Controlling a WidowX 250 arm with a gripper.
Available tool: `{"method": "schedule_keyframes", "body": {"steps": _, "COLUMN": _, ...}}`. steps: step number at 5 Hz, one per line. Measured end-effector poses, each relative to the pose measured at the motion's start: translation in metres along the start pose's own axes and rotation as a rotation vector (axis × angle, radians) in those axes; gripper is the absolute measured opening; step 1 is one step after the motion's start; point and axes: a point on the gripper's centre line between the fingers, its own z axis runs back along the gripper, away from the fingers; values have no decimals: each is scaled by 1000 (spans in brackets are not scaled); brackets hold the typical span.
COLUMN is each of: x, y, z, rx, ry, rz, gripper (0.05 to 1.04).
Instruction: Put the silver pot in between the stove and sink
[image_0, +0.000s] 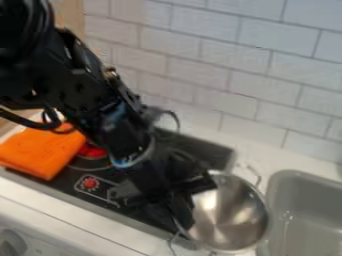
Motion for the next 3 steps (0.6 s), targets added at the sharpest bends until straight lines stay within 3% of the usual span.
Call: {"method": "schedule_keyframes", "body": {"steps": 3, "x": 21, "y": 5, "z": -29, "rx": 54, "ry": 4, "rz": 44, "gripper": 64}}
